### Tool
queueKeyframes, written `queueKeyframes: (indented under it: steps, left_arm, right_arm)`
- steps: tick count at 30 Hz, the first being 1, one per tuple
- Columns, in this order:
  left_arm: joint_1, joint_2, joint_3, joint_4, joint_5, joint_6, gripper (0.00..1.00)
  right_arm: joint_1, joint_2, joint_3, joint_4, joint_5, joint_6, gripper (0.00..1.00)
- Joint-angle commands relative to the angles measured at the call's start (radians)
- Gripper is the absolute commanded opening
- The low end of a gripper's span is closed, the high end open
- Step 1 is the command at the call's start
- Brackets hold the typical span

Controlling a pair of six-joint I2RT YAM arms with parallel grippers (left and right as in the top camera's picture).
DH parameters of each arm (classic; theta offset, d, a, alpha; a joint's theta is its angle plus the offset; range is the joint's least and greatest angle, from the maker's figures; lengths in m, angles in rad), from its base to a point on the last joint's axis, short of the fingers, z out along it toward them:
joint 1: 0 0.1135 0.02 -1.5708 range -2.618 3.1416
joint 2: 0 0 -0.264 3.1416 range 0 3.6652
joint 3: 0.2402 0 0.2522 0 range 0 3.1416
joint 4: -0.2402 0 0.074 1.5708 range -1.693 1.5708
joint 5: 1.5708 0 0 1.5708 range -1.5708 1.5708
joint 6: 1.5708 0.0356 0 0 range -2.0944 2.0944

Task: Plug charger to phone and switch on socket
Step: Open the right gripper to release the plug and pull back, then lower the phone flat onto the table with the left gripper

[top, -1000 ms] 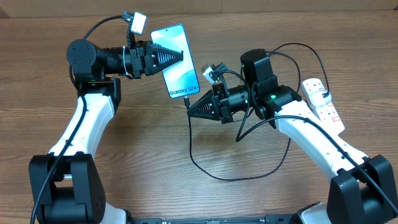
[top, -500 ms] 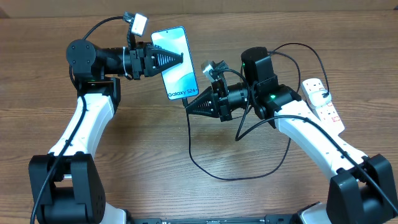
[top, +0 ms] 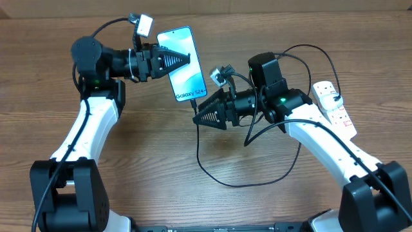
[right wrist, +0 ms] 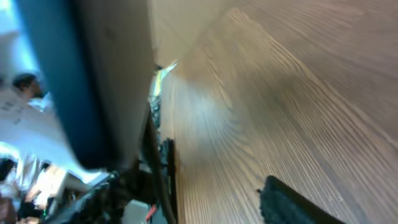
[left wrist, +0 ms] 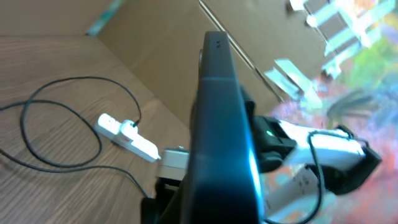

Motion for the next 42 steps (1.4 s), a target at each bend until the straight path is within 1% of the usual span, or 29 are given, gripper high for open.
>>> queueKeyframes:
  steps: [1, 3, 5, 6, 8, 10, 15, 18, 22, 25, 35, 39, 40, 41, 42]
  left_arm:
    - [0.003, -0.001, 0.01, -0.221, -0.158, 0.236, 0.04]
    - [0.003, -0.001, 0.01, -0.318, -0.215, 0.27, 0.05]
    - [0.001, -0.001, 0.01, -0.366, -0.246, 0.275, 0.04]
    - [-0.002, -0.001, 0.01, -0.368, -0.248, 0.275, 0.04]
    - [-0.009, -0.001, 0.01, -0.367, -0.25, 0.275, 0.04]
    - [-0.014, -0.001, 0.01, -0.368, -0.251, 0.275, 0.04]
    - [-0.015, -0.001, 0.01, -0.368, -0.243, 0.278, 0.04]
    - [-0.015, -0.001, 0.01, -0.371, -0.214, 0.294, 0.04]
    - [-0.015, -0.001, 0.01, -0.372, -0.168, 0.294, 0.04]
    - [-0.015, -0.001, 0.01, -0.372, -0.153, 0.294, 0.04]
    - [-0.015, -0.001, 0.01, -0.372, -0.148, 0.321, 0.04]
    - [-0.018, -0.001, 0.01, -0.389, -0.148, 0.344, 0.04]
    - [-0.022, -0.001, 0.009, -0.404, -0.135, 0.364, 0.04]
    - [-0.026, -0.001, 0.008, -0.42, -0.125, 0.381, 0.04]
    - [-0.027, -0.001, 0.008, -0.437, -0.111, 0.4, 0.04]
  right_arm:
    - [0.004, -0.129, 0.041, -0.092, 0.333, -0.034, 0.79]
    - [0.023, -0.17, 0.04, -0.125, 0.527, -0.033, 0.8]
    - [0.059, -0.182, 0.04, -0.132, 0.676, -0.033, 0.8]
    - [0.084, -0.181, 0.04, -0.128, 0.72, -0.026, 0.8]
    - [0.144, -0.166, 0.039, -0.116, 0.73, -0.025, 0.79]
    - [0.204, -0.151, 0.039, -0.107, 0.764, -0.025, 0.74]
    - [0.33, -0.121, 0.039, -0.098, 1.134, -0.011, 0.65]
    - [0.351, -0.119, 0.039, -0.074, 1.273, 0.032, 0.56]
    - [0.337, -0.118, 0.039, -0.049, 1.28, 0.078, 0.48]
    - [0.335, -0.118, 0.039, -0.045, 1.279, 0.081, 0.39]
    - [0.336, -0.118, 0.039, -0.047, 1.271, 0.081, 0.26]
    - [0.336, -0.118, 0.039, -0.01, 1.218, 0.081, 0.14]
    - [0.336, -0.118, 0.039, 0.018, 1.219, 0.081, 0.08]
    - [0.336, -0.118, 0.039, 0.031, 1.219, 0.081, 0.04]
    - [0.336, -0.118, 0.039, 0.047, 1.219, 0.08, 0.04]
